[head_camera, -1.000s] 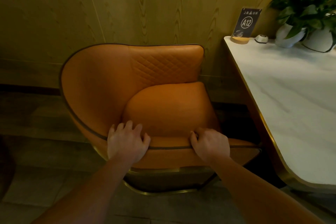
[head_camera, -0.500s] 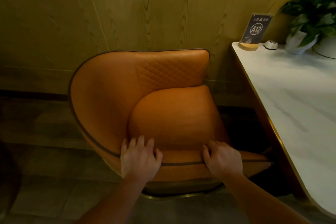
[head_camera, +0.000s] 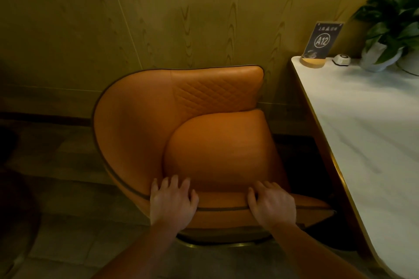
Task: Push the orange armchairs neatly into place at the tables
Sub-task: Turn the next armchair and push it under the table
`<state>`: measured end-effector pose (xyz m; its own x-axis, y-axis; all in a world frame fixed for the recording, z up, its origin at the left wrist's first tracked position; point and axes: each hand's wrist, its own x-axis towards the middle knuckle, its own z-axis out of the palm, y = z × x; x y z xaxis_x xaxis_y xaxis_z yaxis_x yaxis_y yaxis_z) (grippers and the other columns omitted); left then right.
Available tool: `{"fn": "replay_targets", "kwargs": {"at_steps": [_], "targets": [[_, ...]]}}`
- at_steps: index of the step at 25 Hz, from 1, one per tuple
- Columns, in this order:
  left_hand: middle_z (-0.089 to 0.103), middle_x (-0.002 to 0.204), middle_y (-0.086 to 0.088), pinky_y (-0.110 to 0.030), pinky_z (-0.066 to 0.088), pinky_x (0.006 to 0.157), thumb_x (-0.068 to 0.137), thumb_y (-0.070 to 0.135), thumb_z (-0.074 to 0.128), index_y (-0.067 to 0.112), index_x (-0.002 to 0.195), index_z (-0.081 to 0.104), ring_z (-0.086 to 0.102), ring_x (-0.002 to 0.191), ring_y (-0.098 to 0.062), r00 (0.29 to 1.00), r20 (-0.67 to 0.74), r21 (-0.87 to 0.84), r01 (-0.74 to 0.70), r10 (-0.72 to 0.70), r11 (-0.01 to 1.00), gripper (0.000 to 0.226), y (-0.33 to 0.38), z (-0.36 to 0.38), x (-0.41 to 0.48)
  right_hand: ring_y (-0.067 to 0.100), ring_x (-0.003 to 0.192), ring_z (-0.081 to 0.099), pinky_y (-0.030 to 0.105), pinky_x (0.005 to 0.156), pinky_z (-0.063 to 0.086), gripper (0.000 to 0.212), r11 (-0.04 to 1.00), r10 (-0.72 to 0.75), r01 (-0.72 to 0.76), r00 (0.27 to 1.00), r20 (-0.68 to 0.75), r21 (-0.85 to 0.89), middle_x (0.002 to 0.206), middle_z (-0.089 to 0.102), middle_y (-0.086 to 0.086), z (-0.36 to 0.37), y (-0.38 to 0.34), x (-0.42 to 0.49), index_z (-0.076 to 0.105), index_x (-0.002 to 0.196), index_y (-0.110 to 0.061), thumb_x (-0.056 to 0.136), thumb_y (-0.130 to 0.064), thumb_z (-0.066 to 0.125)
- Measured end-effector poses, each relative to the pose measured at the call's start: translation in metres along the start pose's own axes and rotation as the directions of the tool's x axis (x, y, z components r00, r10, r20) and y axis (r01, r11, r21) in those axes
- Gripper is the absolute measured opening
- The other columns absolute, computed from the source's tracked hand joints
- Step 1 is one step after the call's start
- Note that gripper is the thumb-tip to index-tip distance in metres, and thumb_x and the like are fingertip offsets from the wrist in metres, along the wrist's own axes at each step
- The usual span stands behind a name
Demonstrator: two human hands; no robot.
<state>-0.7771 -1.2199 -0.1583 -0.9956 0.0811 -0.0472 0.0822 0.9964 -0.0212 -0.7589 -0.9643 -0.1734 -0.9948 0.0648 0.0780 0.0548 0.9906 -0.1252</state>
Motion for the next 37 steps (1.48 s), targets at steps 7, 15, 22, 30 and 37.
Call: {"fn": "replay_targets", "kwargs": {"at_steps": [7, 15, 22, 30, 37], "targets": [[0.048, 0.147, -0.004, -0.057, 0.02, 0.118, 0.095, 0.058, 0.023, 0.028, 0.153, 0.032, 0.04, 0.139, -0.029, 0.994, 0.09, -0.061, 0.074, -0.069, 0.995, 0.066, -0.009, -0.065, -0.038, 0.015, 0.104, 0.058, 0.032, 0.083, 0.048, 0.038, 0.987, 0.004, -0.065, 0.924, 0.382, 0.147, 0.106, 0.062, -0.005, -0.038, -0.004, 0.004, 0.059, 0.114, -0.026, 0.103, -0.05, 0.031], [0.047, 0.146, -0.008, -0.061, 0.025, 0.116, 0.088, 0.054, 0.025, 0.027, 0.148, 0.035, 0.038, 0.14, -0.029, 0.971, 0.012, -0.103, 0.24, -0.24, 0.965, 0.066, -0.029, -0.177, -0.14, 0.021, 0.143, 0.036, 0.038, 0.11, 0.04, 0.052, 0.914, -0.239, 0.102, 0.917, 0.318, 0.393, 0.153, 0.044, -0.001, -0.169, -0.064, -0.027, 0.041, 0.15, -0.024, 0.103, -0.046, 0.044], [0.027, 0.163, -0.005, -0.057, 0.014, 0.123, 0.099, 0.055, 0.033, 0.032, 0.156, 0.017, 0.017, 0.153, -0.028, 0.894, -0.065, -0.163, 0.429, -0.444, 0.888, 0.064, -0.086, -0.244, -0.236, 0.016, 0.13, 0.049, 0.036, 0.105, 0.044, 0.049, 0.828, -0.475, 0.338, 0.847, 0.238, 0.448, 0.141, 0.054, -0.004, -0.242, -0.151, -0.045, 0.044, 0.147, -0.029, 0.101, -0.045, 0.049], [0.014, 0.168, -0.004, -0.057, 0.008, 0.124, 0.101, 0.058, 0.031, 0.034, 0.158, 0.01, 0.004, 0.155, -0.027, 0.759, -0.08, -0.276, 0.606, -0.646, 0.746, 0.065, -0.19, -0.255, -0.329, 0.02, 0.138, 0.042, 0.036, 0.109, 0.038, 0.049, 0.737, -0.655, 0.544, 0.722, 0.224, 0.401, 0.148, 0.051, 0.0, -0.269, -0.302, -0.089, 0.046, 0.147, -0.026, 0.101, -0.044, 0.05], [0.02, 0.167, -0.004, -0.057, 0.012, 0.124, 0.1, 0.058, 0.033, 0.033, 0.158, 0.014, 0.009, 0.155, -0.027, 0.614, -0.117, -0.339, 0.714, -0.781, 0.612, 0.066, -0.343, -0.247, -0.426, 0.017, 0.137, 0.044, 0.037, 0.101, 0.046, 0.052, 0.645, -0.757, 0.649, 0.613, 0.225, 0.403, 0.149, 0.048, -0.005, -0.27, -0.483, -0.158, 0.044, 0.148, -0.031, 0.1, -0.05, 0.05]]}}
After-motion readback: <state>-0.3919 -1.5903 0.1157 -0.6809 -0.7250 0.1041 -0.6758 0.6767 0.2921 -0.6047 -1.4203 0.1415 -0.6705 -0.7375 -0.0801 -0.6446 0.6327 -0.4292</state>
